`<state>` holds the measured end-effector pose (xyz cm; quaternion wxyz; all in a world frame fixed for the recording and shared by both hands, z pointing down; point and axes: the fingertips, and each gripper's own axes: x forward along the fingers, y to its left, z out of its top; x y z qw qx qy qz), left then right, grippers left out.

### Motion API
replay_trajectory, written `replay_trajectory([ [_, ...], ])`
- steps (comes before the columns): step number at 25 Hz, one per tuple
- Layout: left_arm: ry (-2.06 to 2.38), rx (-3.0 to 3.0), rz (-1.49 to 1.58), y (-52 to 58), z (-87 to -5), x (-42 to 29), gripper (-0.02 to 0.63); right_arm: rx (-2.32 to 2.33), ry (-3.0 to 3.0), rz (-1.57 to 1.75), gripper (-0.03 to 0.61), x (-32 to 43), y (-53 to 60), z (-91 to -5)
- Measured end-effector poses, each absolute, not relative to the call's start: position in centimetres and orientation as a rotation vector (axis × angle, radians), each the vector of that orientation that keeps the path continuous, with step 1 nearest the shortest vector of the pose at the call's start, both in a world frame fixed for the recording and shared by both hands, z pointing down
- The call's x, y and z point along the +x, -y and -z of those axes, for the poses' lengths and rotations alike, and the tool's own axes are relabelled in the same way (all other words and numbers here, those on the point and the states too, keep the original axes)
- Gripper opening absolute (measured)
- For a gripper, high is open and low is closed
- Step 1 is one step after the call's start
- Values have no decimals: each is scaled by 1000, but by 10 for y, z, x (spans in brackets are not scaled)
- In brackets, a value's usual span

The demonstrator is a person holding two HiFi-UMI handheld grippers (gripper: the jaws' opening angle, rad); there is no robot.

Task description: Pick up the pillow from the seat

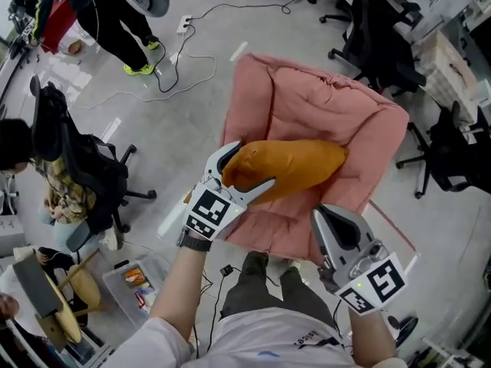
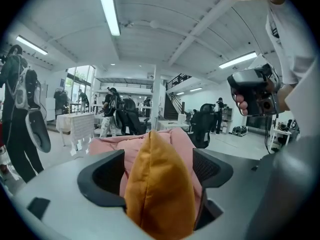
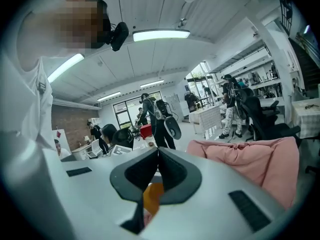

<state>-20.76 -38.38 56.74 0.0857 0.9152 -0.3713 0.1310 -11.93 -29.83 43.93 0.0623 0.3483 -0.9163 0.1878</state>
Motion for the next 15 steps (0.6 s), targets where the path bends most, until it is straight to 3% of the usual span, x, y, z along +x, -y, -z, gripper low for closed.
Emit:
replay_trajectory([
  [12, 1027, 2717, -508, 401, -611, -188, 422, 1111, 2707, -605, 14, -99, 307, -457],
  [15, 1048, 2723, -539, 397, -615, -187, 335, 1122, 2698, -612, 14, -93, 303, -462],
])
